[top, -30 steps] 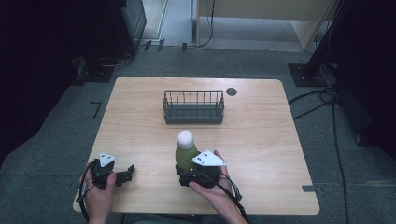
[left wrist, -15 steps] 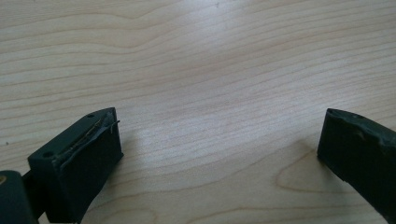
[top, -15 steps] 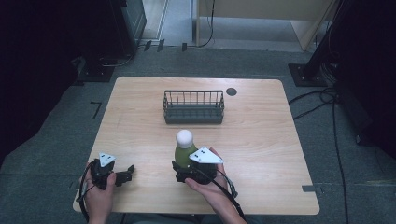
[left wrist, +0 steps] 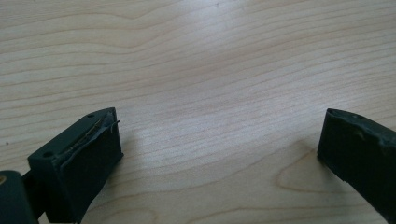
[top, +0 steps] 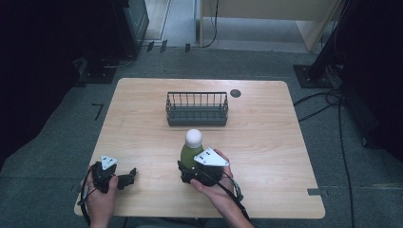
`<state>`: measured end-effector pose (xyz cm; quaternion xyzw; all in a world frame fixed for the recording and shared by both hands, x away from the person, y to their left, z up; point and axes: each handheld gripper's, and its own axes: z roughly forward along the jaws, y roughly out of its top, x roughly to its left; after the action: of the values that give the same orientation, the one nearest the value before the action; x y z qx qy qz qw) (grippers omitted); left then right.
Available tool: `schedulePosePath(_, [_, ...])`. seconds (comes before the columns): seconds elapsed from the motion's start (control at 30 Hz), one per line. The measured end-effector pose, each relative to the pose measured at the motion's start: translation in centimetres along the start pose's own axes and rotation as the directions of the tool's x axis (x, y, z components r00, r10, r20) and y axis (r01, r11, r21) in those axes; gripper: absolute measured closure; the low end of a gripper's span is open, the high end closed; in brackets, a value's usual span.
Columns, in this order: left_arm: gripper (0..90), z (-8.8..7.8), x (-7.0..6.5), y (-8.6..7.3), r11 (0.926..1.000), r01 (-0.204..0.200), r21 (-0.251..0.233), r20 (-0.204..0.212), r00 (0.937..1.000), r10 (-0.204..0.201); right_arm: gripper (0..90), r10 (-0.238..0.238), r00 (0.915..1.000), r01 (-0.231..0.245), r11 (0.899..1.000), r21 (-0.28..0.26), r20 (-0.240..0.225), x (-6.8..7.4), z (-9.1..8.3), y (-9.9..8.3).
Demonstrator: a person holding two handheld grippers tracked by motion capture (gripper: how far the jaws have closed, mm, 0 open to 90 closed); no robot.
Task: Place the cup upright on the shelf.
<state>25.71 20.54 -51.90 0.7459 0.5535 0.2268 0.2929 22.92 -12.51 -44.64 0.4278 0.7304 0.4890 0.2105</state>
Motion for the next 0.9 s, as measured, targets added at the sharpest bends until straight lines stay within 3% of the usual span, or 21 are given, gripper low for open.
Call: schedulePosePath(0.9, [0.1, 0.0, 0.0, 0.0, 1.0000, 0.001, -0.001, 0.000, 1.0000, -0.001, 19.9, -0.060, 0.9962, 0.064, 0.996, -0.063, 0.063, -1.5, -0.9, 5.6])
